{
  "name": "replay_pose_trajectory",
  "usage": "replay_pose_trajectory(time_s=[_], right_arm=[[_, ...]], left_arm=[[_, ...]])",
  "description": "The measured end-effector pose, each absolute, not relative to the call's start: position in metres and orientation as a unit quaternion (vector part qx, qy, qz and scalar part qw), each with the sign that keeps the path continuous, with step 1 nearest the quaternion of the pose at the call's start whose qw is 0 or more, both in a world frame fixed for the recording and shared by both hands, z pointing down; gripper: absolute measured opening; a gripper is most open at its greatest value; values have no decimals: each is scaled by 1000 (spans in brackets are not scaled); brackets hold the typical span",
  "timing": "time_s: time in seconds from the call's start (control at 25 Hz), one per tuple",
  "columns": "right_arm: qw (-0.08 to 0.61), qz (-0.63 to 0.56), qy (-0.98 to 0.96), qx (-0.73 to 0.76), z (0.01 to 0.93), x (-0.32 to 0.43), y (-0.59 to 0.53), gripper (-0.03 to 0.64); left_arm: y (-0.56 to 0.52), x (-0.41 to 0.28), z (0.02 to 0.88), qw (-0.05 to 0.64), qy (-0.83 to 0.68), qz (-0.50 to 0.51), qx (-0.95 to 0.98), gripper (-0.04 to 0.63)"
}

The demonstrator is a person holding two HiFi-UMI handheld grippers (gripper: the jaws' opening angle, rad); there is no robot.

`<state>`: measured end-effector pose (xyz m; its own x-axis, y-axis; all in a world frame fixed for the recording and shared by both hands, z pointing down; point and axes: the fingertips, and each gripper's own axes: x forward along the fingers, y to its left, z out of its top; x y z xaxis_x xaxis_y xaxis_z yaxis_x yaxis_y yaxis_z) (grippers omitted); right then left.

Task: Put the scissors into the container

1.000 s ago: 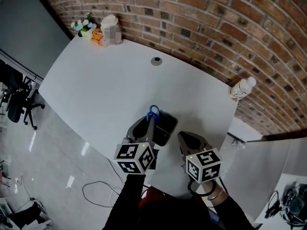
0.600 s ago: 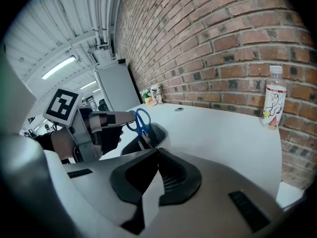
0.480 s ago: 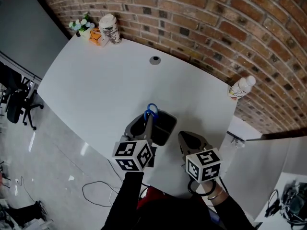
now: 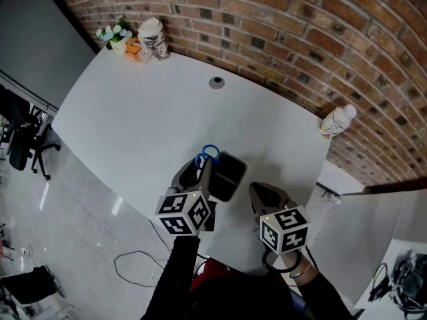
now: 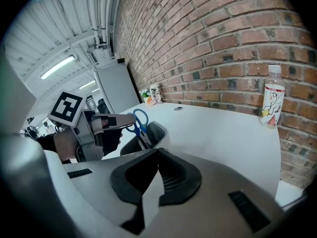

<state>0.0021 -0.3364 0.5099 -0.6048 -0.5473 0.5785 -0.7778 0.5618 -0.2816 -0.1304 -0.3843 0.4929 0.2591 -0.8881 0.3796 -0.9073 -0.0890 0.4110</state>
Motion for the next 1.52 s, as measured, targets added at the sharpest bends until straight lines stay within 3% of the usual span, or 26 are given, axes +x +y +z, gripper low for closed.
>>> replay_pose_trajectory(time_s=[0.24,1.52], right_arm=[[220,265,-855,387,511,0,-330,8],[215,249,-852,406,500,-5,-242,9]], left_arm=[[-375,-133,503,308,-608,17,732,137],[-274,-115,511,332,-569,31,752,140]])
